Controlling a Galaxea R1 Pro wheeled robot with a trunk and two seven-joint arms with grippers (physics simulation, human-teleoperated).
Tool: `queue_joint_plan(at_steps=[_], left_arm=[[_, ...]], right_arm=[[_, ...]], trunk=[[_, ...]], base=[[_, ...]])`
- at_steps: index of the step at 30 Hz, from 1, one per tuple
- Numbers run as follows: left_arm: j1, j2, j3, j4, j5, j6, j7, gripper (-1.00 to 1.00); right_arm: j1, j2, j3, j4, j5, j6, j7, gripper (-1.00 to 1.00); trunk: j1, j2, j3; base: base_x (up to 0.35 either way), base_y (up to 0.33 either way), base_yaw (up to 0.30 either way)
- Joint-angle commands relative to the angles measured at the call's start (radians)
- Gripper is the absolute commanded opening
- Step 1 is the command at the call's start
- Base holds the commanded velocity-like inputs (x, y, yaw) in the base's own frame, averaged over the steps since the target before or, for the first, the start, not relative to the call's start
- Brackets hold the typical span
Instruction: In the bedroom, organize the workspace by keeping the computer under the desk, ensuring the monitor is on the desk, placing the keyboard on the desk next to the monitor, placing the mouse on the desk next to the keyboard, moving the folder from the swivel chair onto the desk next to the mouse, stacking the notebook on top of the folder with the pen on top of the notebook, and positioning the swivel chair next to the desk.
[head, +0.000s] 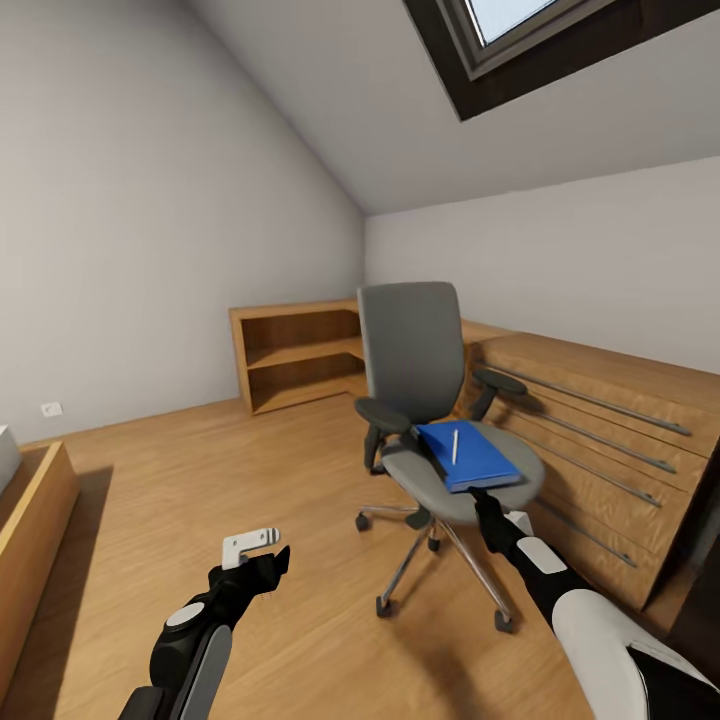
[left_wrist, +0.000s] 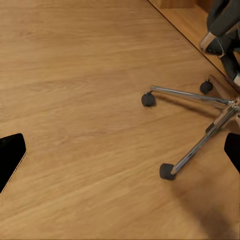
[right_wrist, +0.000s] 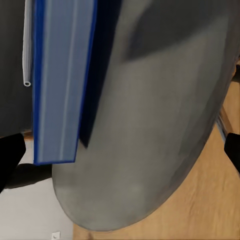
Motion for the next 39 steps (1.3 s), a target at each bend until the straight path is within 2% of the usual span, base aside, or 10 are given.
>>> queue_joint_plan(at_steps=[1, 8, 13, 27, 29, 31, 32, 34, 39], left_arm=[[-0.001, 0.0, -0.001, -0.001, 0.01, 0.003, 0.009, 1.0], [-0.001, 0.0, -0.001, 0.0, 0.01, 0.003, 0.009, 1.0], [-0.001, 0.0, -0.001, -0.001, 0.01, 0.003, 0.009, 1.0], [-0.001, 0.002, 0.005, 0.022, 0.012, 0.005, 0.01, 1.0], [-0.001, 0.003, 0.006, 0.033, 0.012, 0.006, 0.01, 1.0], [-0.001, 0.003, 0.006, 0.038, 0.013, 0.005, 0.01, 1.0], [-0.001, 0.003, 0.006, 0.039, 0.012, 0.005, 0.01, 1.0], [-0.001, 0.002, 0.005, 0.041, 0.011, 0.005, 0.009, 1.0], [-0.001, 0.001, 0.0, 0.042, 0.012, 0.005, 0.007, 1.0]], right_arm=[[-0.001, 0.0, -0.006, -0.001, -0.01, 0.006, 0.005, 1.0], [-0.001, 0.0, -0.006, -0.001, -0.01, 0.005, 0.005, 1.0], [-0.001, 0.001, -0.006, -0.001, -0.009, 0.004, 0.005, 1.0], [-0.001, 0.003, -0.006, -0.003, 0.004, -0.006, 0.006, 1.0], [0.001, 0.014, -0.004, -0.002, 0.059, -0.053, 0.005, 1.0], [0.003, 0.039, -0.004, -0.001, 0.136, -0.129, 0.004, 1.0], [0.003, 0.045, -0.004, -0.001, 0.155, -0.151, 0.004, 1.0], [0.006, 0.067, -0.003, 0.019, 0.219, -0.241, 0.003, 1.0], [0.009, 0.083, -0.003, 0.112, 0.289, -0.365, 0.004, 1.0]], trunk=[[0.0, 0.0, -0.001], [0.0, 0.0, -0.001], [0.0, 0.0, -0.001], [0.0, 0.0, -0.001], [0.0, 0.0, -0.001], [0.0, 0.0, -0.001], [0.0, 0.0, -0.001], [0.0, 0.0, -0.001], [0.0, 0.0, -0.001]], base=[[0.264, 0.169, 0.0], [0.271, 0.144, 0.0], [0.055, 0.026, 0.0], [-0.272, 0.001, 0.0], [-0.335, 0.0, 0.0], [-0.329, 0.0, 0.0], [-0.312, 0.0, 0.0], [-0.2, 0.0, 0.0], [-0.076, 0.0, 0.0]])
